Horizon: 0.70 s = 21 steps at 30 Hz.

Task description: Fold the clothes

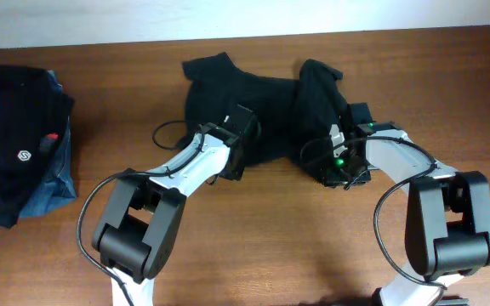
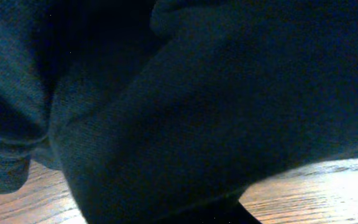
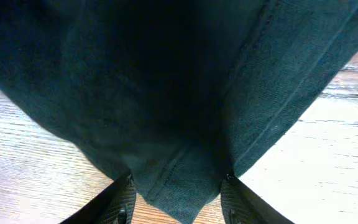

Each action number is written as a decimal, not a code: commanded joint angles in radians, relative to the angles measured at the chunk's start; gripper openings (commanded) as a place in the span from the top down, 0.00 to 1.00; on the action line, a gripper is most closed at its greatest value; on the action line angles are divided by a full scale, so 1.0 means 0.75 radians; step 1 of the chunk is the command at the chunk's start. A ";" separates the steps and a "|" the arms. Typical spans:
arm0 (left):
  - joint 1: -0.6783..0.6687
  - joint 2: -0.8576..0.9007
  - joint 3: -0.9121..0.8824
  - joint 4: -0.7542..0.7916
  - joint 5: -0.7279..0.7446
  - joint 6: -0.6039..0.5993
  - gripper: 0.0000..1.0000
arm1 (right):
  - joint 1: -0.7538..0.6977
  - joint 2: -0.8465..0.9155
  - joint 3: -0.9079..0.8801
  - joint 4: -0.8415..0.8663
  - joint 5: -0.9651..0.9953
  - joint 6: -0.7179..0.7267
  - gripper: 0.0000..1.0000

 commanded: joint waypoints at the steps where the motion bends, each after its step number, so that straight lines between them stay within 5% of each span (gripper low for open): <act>1: 0.004 0.087 -0.029 -0.031 -0.018 0.011 0.81 | 0.010 0.017 -0.050 -0.004 0.021 0.009 0.69; 3: 0.004 0.087 -0.029 -0.073 -0.018 0.011 0.89 | 0.009 0.017 -0.052 -0.019 0.045 0.048 0.94; 4: 0.004 0.087 -0.029 -0.098 -0.019 0.011 0.92 | 0.009 0.017 -0.052 -0.025 0.045 0.048 0.96; 21: 0.013 0.087 -0.029 -0.431 -0.145 0.011 0.99 | -0.127 0.017 -0.046 -0.141 0.229 0.114 0.96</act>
